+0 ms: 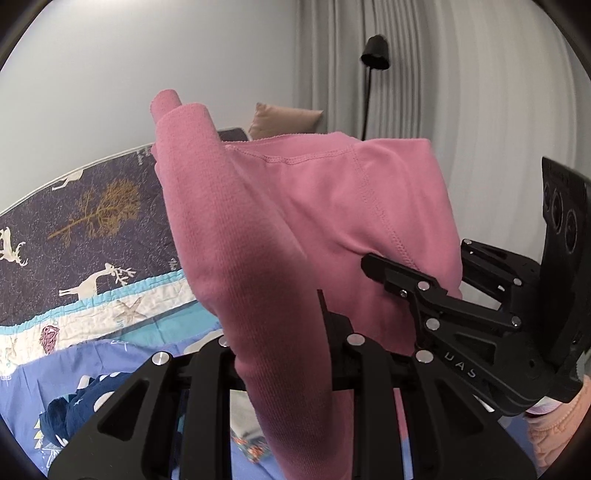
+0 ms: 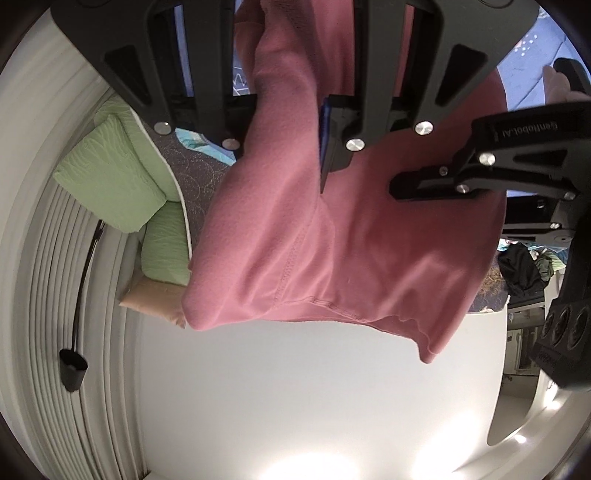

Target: Fold small clothes

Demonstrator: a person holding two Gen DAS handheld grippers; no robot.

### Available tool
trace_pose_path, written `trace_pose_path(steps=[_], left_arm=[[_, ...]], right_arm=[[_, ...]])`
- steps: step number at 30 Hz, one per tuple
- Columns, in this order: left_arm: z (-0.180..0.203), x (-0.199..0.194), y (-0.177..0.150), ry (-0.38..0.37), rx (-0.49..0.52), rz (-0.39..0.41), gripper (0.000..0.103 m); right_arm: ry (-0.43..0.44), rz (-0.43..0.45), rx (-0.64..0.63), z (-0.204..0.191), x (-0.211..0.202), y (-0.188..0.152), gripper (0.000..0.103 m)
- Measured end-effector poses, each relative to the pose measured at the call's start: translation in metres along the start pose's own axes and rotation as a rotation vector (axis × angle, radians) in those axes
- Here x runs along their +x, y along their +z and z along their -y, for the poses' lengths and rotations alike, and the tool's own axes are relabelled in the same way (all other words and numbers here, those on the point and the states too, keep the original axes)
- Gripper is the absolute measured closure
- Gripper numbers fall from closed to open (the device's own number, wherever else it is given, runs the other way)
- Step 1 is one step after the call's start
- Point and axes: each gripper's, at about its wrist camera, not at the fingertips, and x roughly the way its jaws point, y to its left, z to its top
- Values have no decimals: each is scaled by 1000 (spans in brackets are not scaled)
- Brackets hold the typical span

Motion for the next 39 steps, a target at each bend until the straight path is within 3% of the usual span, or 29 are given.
trace_pose_path(steps=[7,8,9,10,11,13,16,19,23,25,27,29,30,32,34,36,39], left_arm=[[-32,70,2,104,20,-45,78],[-38,86,-2,138,43,-59,75],[-46,101,-10,175,63,-87,66],[-55,116,-22,223,74,-129,58],[-68,132,-41,260,61,-191,58],[-84,148,-76,281,33,-274,58],[-93,148,-127,231,49,-333,59],[-94,131,-149,189,51,-313,59],[-87,95,-154,135,-25,-283,58],[-81,71,-158,103,-61,-243,44],[-68,42,-165,82,-97,-192,33],[-56,9,-172,74,-147,-146,18],[-51,-9,-175,83,-177,-120,8],[-41,-39,-181,79,-214,-68,5],[-33,-65,-186,57,-244,-23,2],[-22,-93,-190,72,-261,17,2],[0,-129,-194,125,-232,31,2]], right_arm=[[-39,-78,15,-7,91,-6,81],[-41,-91,30,-6,104,-9,79],[-56,-111,45,-5,119,-14,65],[-113,-171,57,-3,141,-27,55],[-169,-247,55,-2,160,-40,45],[-264,-371,30,2,189,-77,56],[-245,-414,70,13,190,-120,57],[-201,-433,169,27,169,-149,56],[-175,-427,227,31,126,-170,55],[-146,-398,229,26,91,-174,50],[-152,-352,217,15,50,-176,25],[-224,-285,175,-4,2,-174,8],[-275,-213,153,-17,-27,-173,5],[-310,-121,157,-36,-71,-171,3],[-283,-94,214,-44,-103,-170,3],[-203,-117,303,-51,-131,-170,3],[-178,-130,316,-64,-163,-167,3]])
